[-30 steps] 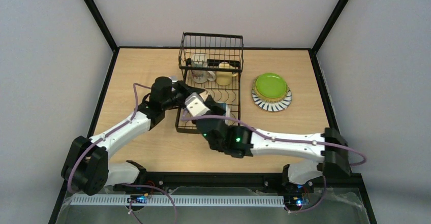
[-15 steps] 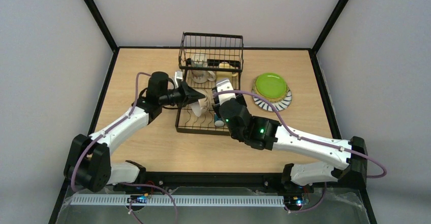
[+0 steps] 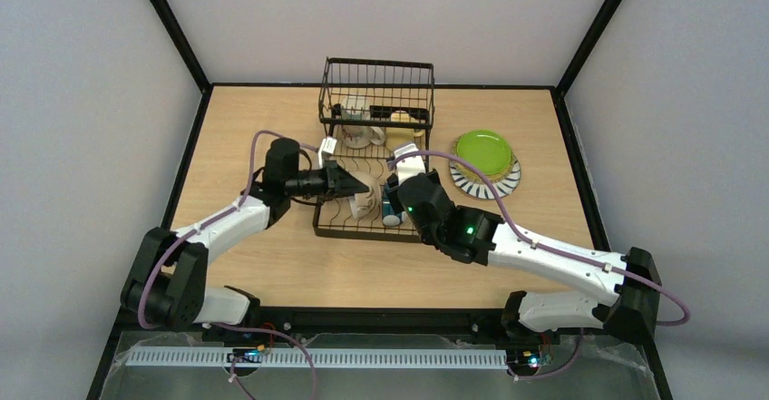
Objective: Load the mixed dishes into the dish rack
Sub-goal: Pass from the right arm to the left, then move the dish rack to the center of the board.
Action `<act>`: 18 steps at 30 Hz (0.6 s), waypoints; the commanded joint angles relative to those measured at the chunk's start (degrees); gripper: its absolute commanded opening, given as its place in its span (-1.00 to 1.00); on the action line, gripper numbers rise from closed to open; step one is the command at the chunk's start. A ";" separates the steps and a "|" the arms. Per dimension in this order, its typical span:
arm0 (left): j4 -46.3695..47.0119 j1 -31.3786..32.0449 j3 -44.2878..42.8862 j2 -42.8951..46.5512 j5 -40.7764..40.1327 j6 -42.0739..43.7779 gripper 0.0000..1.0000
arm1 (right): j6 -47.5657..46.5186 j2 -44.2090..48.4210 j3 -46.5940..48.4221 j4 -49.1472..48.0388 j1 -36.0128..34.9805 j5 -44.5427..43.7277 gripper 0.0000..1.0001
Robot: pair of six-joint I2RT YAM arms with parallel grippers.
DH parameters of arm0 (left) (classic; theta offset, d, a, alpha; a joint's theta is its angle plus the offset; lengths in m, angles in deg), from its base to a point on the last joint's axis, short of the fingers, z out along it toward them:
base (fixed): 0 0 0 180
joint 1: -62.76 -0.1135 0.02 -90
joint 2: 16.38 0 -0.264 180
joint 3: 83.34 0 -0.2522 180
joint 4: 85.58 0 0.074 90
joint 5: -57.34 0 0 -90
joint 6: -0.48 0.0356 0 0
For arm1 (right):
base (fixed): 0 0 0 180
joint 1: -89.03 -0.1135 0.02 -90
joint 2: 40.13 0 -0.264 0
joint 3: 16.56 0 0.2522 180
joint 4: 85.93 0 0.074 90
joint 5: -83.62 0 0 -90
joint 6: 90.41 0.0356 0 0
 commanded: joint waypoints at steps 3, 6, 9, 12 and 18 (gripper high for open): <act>23.05 -3.69 7.95 -0.33 5.49 -6.14 -0.97 | 1.15 0.34 -2.18 -4.16 2.43 6.35 0.57; 27.45 -5.63 9.67 -1.37 6.31 -7.85 -0.97 | 0.99 -0.42 -2.11 -5.35 3.42 8.05 0.57; 30.20 -6.56 9.43 -2.86 7.78 -8.38 -0.97 | 0.22 -1.42 -1.45 -5.96 3.84 8.87 0.57; 30.93 -6.69 8.54 -4.53 8.79 -8.01 -0.97 | -0.36 -2.59 -0.79 -6.57 4.22 10.96 0.58; 32.42 -6.98 7.55 -8.49 10.40 -7.66 -0.97 | -1.51 -5.66 0.82 -7.25 4.75 15.48 0.59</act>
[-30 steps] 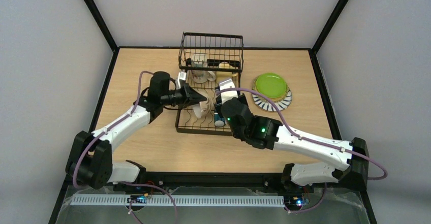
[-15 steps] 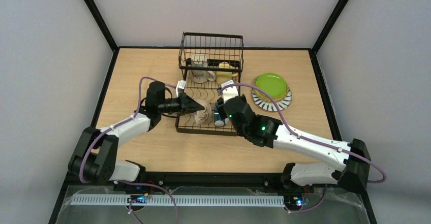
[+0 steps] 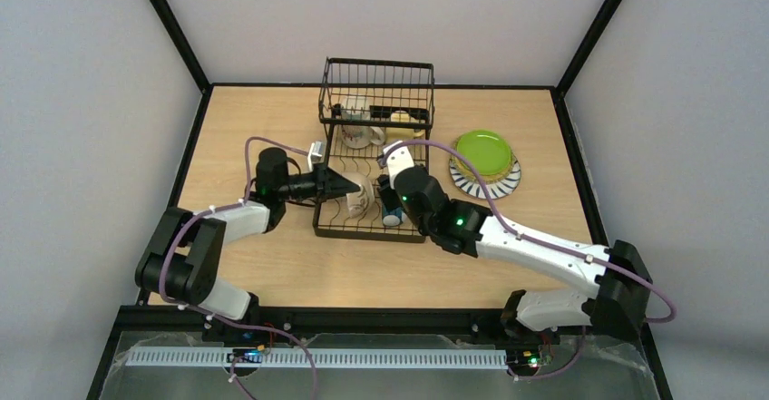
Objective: Load the mixed dishes into the dish rack
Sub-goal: Move the dish rack to the center of the board.
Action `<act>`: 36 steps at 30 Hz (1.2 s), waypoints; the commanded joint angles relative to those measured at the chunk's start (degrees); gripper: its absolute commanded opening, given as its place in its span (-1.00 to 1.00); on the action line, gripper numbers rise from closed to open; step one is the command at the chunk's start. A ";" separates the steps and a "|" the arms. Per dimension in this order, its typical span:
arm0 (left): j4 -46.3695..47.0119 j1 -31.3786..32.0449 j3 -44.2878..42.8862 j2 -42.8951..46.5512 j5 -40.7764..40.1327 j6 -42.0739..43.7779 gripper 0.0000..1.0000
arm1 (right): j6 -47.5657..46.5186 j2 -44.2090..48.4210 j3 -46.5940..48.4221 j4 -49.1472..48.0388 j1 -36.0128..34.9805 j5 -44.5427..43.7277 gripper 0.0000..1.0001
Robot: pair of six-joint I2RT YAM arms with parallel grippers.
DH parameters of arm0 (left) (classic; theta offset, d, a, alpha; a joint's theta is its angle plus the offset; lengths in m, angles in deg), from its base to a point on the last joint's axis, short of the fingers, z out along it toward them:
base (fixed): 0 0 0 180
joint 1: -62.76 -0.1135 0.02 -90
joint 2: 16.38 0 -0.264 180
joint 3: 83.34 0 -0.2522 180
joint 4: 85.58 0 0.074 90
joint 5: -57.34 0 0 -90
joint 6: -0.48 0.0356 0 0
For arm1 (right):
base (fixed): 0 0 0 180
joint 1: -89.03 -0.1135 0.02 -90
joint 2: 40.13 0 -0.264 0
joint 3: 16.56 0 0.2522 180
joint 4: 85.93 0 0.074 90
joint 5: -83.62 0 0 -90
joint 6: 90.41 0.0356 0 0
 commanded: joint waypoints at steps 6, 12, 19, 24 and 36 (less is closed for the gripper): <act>4.02 -1.62 -3.96 -4.32 4.72 3.14 -0.97 | -0.63 -5.54 3.96 -2.23 1.86 6.00 0.71; 4.26 -2.14 -5.97 -7.30 7.31 4.03 -0.97 | -0.86 -7.42 4.46 -2.71 3.12 7.71 0.73; 3.18 -2.14 -8.58 -11.34 9.88 5.77 -0.97 | -0.99 -9.51 4.72 -3.12 5.12 10.17 0.74; -1.73 -2.15 -10.98 -13.44 11.70 9.67 -0.97 | -0.81 -10.84 4.53 -3.62 6.79 11.65 0.74; -7.62 -2.08 -12.87 -15.79 12.34 14.21 -0.97 | 4.80 -16.17 7.31 1.95 10.49 5.70 0.75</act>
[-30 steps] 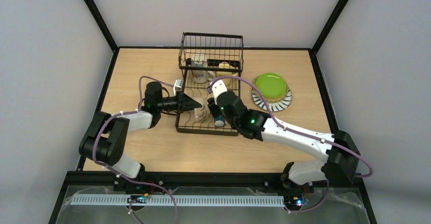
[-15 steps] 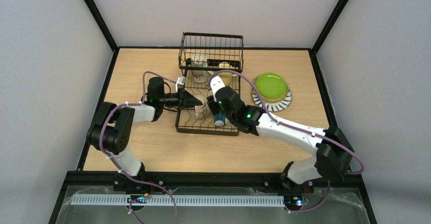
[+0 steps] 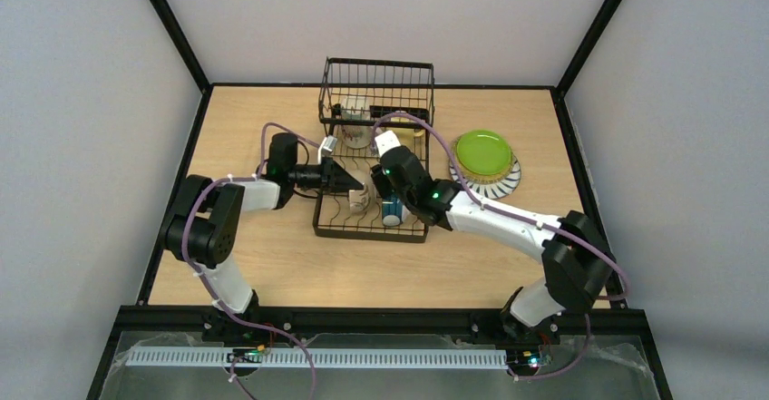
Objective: Load the mixed dishes into the dish rack
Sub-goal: Move the dish rack to the center of the board.
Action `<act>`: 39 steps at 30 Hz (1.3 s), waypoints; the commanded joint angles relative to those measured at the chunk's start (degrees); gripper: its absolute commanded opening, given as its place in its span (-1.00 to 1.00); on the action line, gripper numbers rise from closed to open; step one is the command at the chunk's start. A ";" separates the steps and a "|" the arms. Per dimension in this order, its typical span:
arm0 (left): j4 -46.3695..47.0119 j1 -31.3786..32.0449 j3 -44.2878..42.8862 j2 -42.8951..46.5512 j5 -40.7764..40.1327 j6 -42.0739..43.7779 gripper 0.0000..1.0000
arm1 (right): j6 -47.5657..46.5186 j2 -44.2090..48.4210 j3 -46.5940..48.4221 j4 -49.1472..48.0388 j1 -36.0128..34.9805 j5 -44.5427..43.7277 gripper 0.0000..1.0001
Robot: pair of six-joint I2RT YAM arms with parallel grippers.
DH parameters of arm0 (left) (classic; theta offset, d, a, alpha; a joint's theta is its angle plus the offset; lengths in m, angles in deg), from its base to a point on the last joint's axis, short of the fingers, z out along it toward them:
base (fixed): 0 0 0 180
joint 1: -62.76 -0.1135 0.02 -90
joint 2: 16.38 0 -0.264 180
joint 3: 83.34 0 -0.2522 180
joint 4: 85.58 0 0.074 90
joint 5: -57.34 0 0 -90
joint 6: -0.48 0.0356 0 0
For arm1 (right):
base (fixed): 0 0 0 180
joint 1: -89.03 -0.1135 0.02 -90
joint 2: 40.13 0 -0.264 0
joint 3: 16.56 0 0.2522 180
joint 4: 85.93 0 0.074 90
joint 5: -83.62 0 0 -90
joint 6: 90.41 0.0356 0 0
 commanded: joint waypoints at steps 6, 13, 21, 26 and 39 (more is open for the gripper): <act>0.57 -0.20 -1.62 -1.19 1.56 1.98 -0.97 | 9.00 -3.92 5.81 10.14 3.54 -13.12 0.94; 0.73 -0.08 -1.90 -1.46 1.40 1.63 -0.97 | 13.38 -5.40 7.56 19.15 5.50 -15.72 0.99; 0.64 0.86 -1.67 -1.13 1.33 1.65 -0.97 | 16.68 -3.74 3.30 21.99 8.43 -13.09 0.99; 0.59 1.44 -1.16 -0.95 1.06 1.67 -0.97 | 18.33 -4.03 0.92 22.23 10.24 -9.01 0.99; 2.46 1.64 0.82 -0.01 0.02 0.29 -0.97 | 18.77 -6.70 -1.50 19.00 12.18 -0.71 0.55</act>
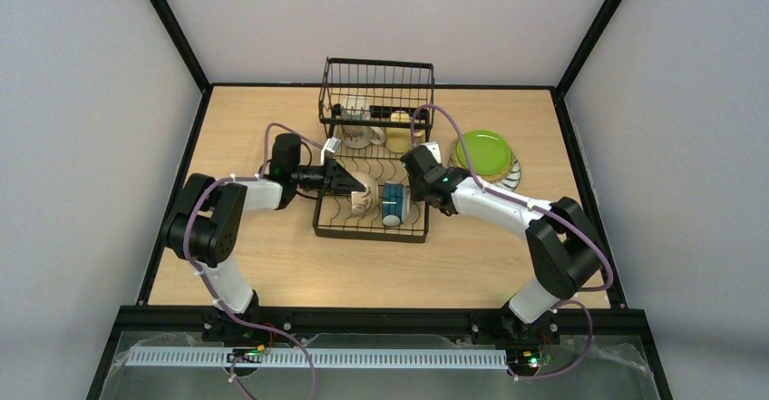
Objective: Load the mixed dishes into the dish rack
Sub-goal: Move the dish rack to the center of the board.
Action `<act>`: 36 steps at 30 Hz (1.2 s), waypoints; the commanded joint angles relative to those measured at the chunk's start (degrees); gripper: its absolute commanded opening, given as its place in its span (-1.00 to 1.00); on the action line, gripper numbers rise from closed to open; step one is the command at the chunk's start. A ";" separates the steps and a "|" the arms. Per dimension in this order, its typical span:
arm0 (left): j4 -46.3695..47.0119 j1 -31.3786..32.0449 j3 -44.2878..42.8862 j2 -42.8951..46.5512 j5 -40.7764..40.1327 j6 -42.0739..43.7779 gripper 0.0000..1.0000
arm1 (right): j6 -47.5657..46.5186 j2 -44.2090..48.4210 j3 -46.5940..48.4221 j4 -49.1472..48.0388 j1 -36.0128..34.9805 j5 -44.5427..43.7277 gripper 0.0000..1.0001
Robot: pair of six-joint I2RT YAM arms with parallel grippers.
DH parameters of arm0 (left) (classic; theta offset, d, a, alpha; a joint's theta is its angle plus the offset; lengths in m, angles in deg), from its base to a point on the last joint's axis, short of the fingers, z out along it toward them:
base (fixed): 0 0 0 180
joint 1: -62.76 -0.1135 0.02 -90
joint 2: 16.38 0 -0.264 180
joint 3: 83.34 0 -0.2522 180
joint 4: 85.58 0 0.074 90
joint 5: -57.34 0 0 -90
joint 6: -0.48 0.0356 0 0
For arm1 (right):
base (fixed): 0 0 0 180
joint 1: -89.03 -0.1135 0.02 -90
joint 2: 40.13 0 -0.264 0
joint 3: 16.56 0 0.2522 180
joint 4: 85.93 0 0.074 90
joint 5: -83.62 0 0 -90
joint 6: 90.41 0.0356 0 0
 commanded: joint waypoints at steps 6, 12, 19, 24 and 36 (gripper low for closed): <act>4.48 0.33 2.39 0.76 -0.66 -0.93 -0.97 | 1.30 -2.98 -1.10 -2.50 3.31 8.06 0.07; 7.42 0.42 3.34 0.34 -0.99 -2.79 -0.97 | 0.96 -4.44 -0.78 -2.63 4.29 9.34 -0.89; 8.79 0.59 3.57 0.47 -1.15 -3.94 -0.97 | 0.96 -5.66 -0.62 -2.81 6.24 10.46 -1.00; 9.18 0.59 4.41 0.19 -1.48 -3.75 -0.97 | 0.73 -5.75 0.04 -2.80 8.18 10.61 -1.00; 13.44 0.59 7.01 -1.35 -2.29 -5.35 -0.97 | -0.57 -8.82 3.54 -2.67 9.85 10.22 -1.00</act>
